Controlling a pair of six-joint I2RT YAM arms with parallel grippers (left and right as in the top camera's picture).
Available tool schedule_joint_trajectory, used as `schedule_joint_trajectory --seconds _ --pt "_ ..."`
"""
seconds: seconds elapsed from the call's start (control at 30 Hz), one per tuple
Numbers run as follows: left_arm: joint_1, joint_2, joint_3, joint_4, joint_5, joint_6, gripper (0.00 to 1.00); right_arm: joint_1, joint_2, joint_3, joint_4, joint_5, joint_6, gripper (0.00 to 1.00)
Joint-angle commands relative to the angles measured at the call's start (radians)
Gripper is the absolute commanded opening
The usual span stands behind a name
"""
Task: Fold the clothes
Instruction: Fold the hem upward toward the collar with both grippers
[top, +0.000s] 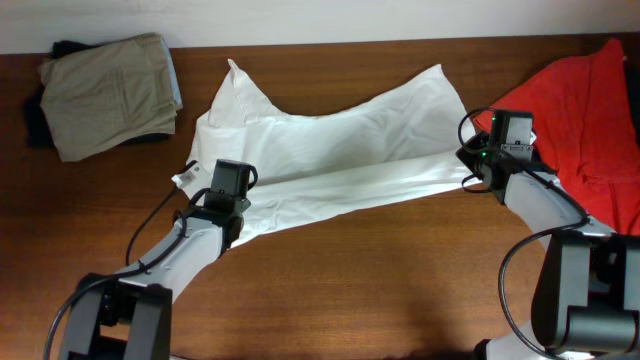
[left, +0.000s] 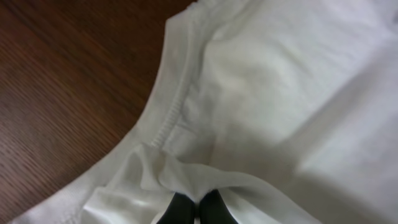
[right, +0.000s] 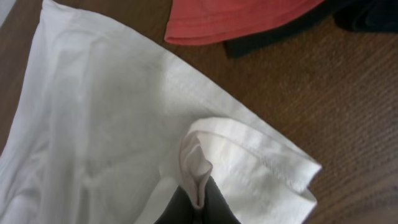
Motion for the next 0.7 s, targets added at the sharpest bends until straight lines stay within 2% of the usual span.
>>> schedule_joint_trajectory --seconds 0.0,0.07,0.1,0.13,0.17,0.2,0.23,0.27,0.3,0.37,0.43,0.6,0.67 --pt "0.041 0.017 0.009 0.017 -0.072 -0.006 0.02 0.003 0.033 0.012 0.034 0.038 -0.034 0.04" --pt "0.066 0.024 0.009 0.036 -0.072 -0.006 0.12 0.003 0.043 0.012 0.045 0.034 -0.033 0.04" --pt "0.080 0.029 0.009 0.047 -0.072 -0.006 0.20 0.003 0.048 0.012 0.048 0.034 -0.033 0.04" --pt "0.096 0.036 0.009 0.059 -0.072 -0.005 0.37 0.003 0.053 0.012 0.052 0.034 -0.034 0.06" --pt "0.105 0.040 0.009 0.063 -0.072 -0.005 0.58 0.005 0.056 0.012 0.056 0.037 -0.034 0.20" --pt "0.122 0.042 0.009 0.064 -0.072 -0.005 0.63 0.005 0.056 0.012 0.065 0.038 -0.042 0.59" --pt "0.130 0.042 0.009 0.066 -0.072 -0.002 0.67 0.005 0.056 0.012 0.077 0.038 -0.060 0.79" --pt "0.136 0.042 0.009 0.071 -0.072 0.017 0.71 0.005 0.056 0.013 0.091 0.037 -0.082 0.89" --pt "0.142 0.042 0.009 0.084 -0.072 0.053 0.79 0.005 0.056 0.019 0.100 0.034 -0.111 1.00" --pt "0.149 0.037 0.013 0.104 -0.073 0.130 0.92 0.004 0.055 0.048 0.090 0.034 -0.183 0.99" --pt "0.149 0.019 0.028 0.093 -0.072 0.191 0.98 0.004 0.048 0.091 0.040 0.033 -0.240 0.99" --pt "0.146 -0.104 0.108 -0.086 -0.003 0.230 0.99 0.004 0.035 0.263 -0.234 -0.001 -0.262 0.99" --pt "0.146 -0.140 0.116 -0.134 0.072 0.230 0.95 0.005 0.035 0.286 -0.287 -0.067 -0.304 0.98"
